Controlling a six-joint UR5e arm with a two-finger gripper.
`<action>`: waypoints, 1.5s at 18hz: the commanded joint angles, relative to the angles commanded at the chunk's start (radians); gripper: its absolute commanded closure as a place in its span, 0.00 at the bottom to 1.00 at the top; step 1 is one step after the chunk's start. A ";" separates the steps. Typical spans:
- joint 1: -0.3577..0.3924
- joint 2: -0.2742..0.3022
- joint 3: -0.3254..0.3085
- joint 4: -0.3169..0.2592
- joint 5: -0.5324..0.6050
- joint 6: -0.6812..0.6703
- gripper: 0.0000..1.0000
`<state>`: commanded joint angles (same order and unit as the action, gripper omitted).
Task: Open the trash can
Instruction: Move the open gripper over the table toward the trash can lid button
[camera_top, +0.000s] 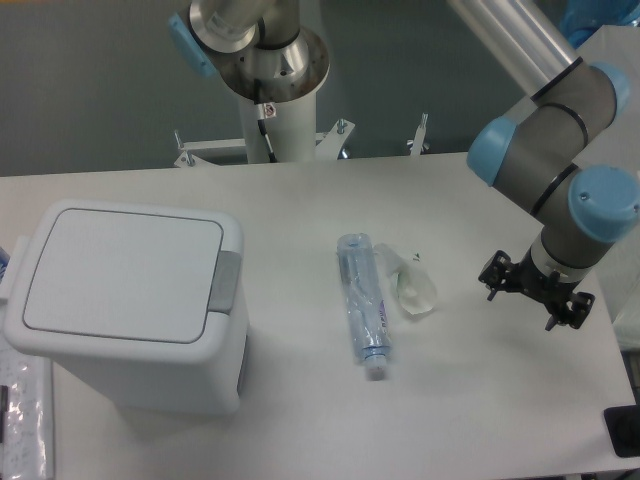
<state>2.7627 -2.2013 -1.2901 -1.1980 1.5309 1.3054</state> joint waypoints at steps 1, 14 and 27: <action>0.000 0.000 -0.002 0.002 0.000 0.000 0.00; -0.054 0.050 -0.072 0.110 -0.063 -0.355 0.00; -0.164 0.229 -0.058 0.110 -0.305 -0.834 0.00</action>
<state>2.5987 -1.9727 -1.3484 -1.0876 1.2258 0.4713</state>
